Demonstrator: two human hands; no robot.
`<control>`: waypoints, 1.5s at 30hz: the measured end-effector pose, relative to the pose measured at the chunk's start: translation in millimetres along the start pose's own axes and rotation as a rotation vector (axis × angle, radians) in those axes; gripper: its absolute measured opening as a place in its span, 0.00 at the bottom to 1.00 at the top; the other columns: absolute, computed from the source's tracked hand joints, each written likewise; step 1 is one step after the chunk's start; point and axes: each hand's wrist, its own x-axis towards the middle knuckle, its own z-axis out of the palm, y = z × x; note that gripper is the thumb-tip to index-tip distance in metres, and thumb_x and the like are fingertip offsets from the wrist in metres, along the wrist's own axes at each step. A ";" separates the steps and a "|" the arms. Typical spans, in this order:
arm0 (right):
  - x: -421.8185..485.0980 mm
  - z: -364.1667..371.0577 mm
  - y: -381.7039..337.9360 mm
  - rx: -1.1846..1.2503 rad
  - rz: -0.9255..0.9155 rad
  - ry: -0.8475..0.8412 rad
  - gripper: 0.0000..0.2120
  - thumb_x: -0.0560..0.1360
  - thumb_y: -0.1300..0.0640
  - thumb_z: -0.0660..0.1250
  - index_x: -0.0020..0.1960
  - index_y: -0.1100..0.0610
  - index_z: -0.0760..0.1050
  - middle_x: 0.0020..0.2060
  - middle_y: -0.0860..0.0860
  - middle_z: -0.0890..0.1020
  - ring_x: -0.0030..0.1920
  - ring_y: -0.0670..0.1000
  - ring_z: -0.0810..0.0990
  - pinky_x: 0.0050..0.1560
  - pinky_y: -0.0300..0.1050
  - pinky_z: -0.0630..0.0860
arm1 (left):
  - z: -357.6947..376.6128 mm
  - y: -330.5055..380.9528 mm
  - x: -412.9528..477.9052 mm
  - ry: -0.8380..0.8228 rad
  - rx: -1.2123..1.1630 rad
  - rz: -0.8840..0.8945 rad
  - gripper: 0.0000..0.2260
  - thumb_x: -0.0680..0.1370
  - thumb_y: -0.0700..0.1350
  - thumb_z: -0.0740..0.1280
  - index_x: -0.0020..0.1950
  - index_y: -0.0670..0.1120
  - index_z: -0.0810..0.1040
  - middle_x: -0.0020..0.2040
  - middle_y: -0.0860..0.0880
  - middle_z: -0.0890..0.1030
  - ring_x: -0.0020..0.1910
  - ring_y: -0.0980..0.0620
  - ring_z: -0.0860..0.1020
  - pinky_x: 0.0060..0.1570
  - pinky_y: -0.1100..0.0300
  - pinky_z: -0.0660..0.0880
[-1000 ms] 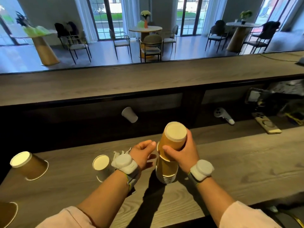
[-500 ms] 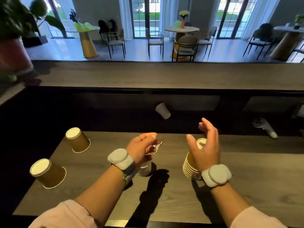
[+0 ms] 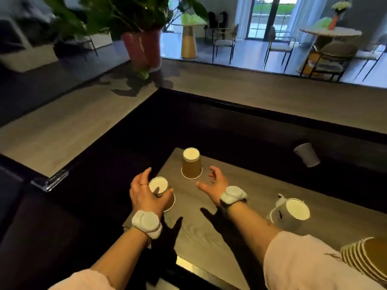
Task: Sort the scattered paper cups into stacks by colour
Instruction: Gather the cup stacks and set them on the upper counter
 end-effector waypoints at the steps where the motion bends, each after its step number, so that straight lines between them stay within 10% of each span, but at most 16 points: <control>1: 5.1 -1.2 2.3 -0.011 0.007 0.028 0.42 0.66 0.46 0.75 0.74 0.49 0.57 0.68 0.52 0.70 0.66 0.54 0.70 0.64 0.48 0.68 | 3.1 -8.0 2.1 -0.047 -0.014 -0.029 0.42 0.62 0.48 0.78 0.72 0.51 0.61 0.71 0.42 0.63 0.70 0.41 0.63 0.69 0.45 0.63; 8: 72.6 35.2 -6.5 0.030 -0.061 0.126 0.48 0.64 0.51 0.78 0.75 0.51 0.53 0.73 0.53 0.63 0.72 0.56 0.63 0.68 0.49 0.61 | 32.6 -63.6 35.3 -0.296 -0.247 -0.160 0.54 0.58 0.43 0.80 0.74 0.57 0.51 0.74 0.45 0.61 0.71 0.44 0.65 0.68 0.48 0.65; 14: 118.6 51.9 -14.5 0.082 -0.031 0.183 0.49 0.63 0.53 0.79 0.75 0.48 0.53 0.72 0.54 0.65 0.70 0.58 0.65 0.69 0.54 0.64 | 52.1 -70.8 44.1 -0.351 -0.265 -0.097 0.39 0.60 0.43 0.79 0.65 0.56 0.65 0.59 0.51 0.76 0.60 0.50 0.75 0.57 0.61 0.68; 22: 74.3 60.5 -5.2 -0.047 -0.047 0.160 0.27 0.65 0.53 0.73 0.61 0.50 0.68 0.54 0.50 0.76 0.51 0.52 0.78 0.48 0.41 0.76 | 51.5 -63.4 33.3 -0.397 -0.289 -0.058 0.33 0.59 0.39 0.78 0.56 0.57 0.66 0.47 0.63 0.74 0.46 0.67 0.73 0.38 0.84 0.66; 28: -19.5 13.5 -3.7 0.225 -0.078 0.307 0.33 0.63 0.53 0.76 0.59 0.36 0.61 0.48 0.33 0.73 0.47 0.34 0.75 0.35 0.24 0.68 | 45.6 -21.1 27.2 -0.357 -0.399 -0.104 0.33 0.62 0.40 0.78 0.64 0.49 0.69 0.57 0.46 0.77 0.58 0.45 0.75 0.59 0.52 0.73; 35: -120.1 -150.3 -40.1 0.201 -0.411 0.622 0.36 0.62 0.45 0.74 0.64 0.36 0.59 0.52 0.24 0.69 0.57 0.29 0.70 0.46 0.17 0.68 | 45.0 144.9 -28.6 -0.427 -0.686 0.274 0.31 0.66 0.46 0.76 0.62 0.63 0.66 0.57 0.56 0.75 0.55 0.58 0.74 0.49 0.61 0.71; 39: -197.5 -255.5 0.2 0.120 -0.393 0.880 0.36 0.65 0.52 0.76 0.65 0.39 0.59 0.53 0.31 0.69 0.55 0.33 0.72 0.44 0.24 0.70 | 69.3 237.0 -113.4 -0.604 -0.745 0.456 0.31 0.66 0.48 0.75 0.61 0.66 0.64 0.54 0.66 0.71 0.54 0.63 0.72 0.52 0.59 0.71; 45: -258.8 -349.9 80.2 0.040 -0.150 0.915 0.40 0.65 0.54 0.77 0.69 0.45 0.58 0.58 0.43 0.71 0.57 0.46 0.72 0.53 0.42 0.73 | 120.0 300.4 -212.1 -0.782 -0.765 0.430 0.30 0.67 0.47 0.74 0.64 0.59 0.65 0.58 0.56 0.73 0.58 0.52 0.72 0.59 0.45 0.73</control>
